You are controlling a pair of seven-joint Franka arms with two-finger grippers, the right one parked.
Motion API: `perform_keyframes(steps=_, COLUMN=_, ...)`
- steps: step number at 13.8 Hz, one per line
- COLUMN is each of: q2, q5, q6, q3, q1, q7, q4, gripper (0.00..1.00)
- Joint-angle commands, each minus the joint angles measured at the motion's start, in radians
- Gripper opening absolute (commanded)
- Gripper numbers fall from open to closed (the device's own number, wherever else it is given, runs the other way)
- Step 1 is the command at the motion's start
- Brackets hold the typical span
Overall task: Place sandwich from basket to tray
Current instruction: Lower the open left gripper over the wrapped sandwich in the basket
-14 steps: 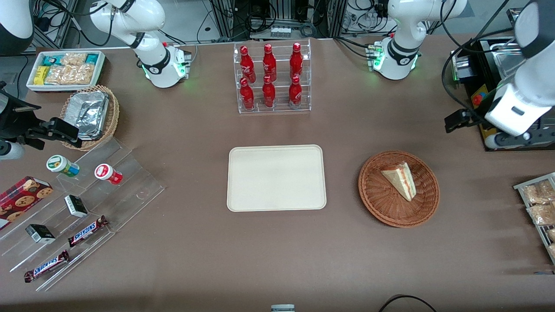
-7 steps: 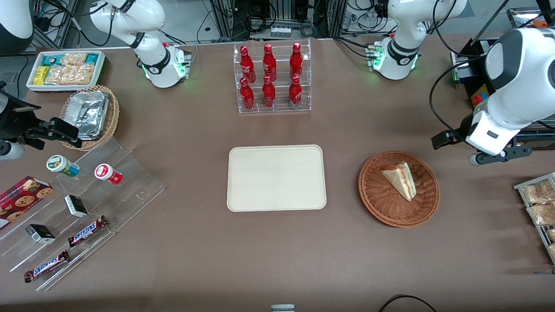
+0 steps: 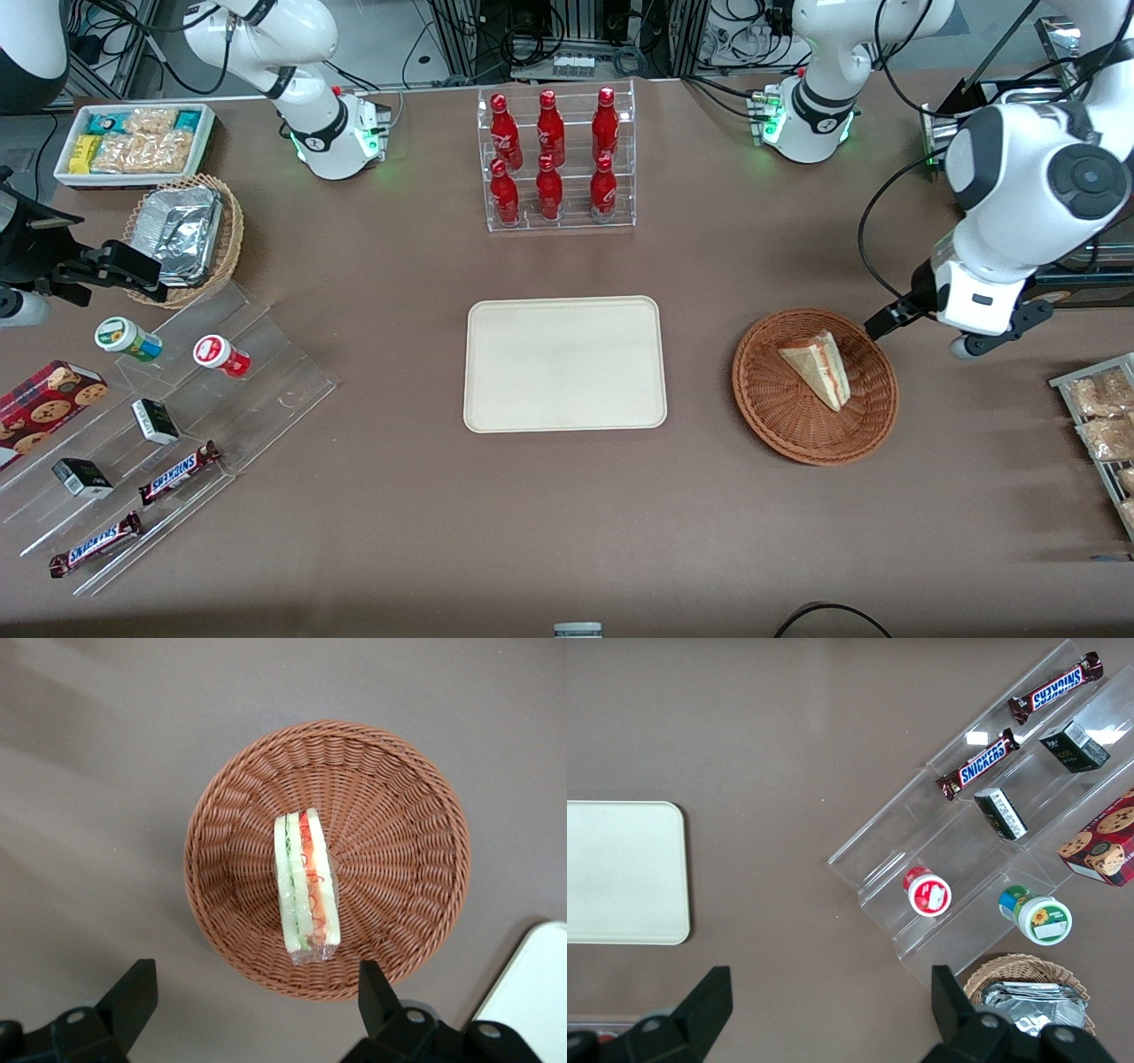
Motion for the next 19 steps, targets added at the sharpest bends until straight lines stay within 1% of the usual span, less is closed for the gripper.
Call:
perform_keyframes(steps=1, q2=0.0, q5=0.008, q6=0.064, q3=0.0, q1=-0.011, q7=-0.046, q4=-0.05, gripper=1.0)
perform_keyframes(steps=3, q2=0.017, q5=0.008, q6=0.099, q3=0.0, q1=-0.014, q7=-0.052, q4=-0.073, gripper=1.0)
perform_keyframes(steps=10, q2=0.115, q5=0.008, q6=0.157, q3=-0.008, q1=-0.029, q7=-0.061, q4=-0.067, gripper=1.0)
perform_keyframes(steps=19, q2=0.202, q5=0.005, q6=0.194, q3=-0.008, q1=-0.049, q7=-0.098, q4=-0.047, gripper=1.0)
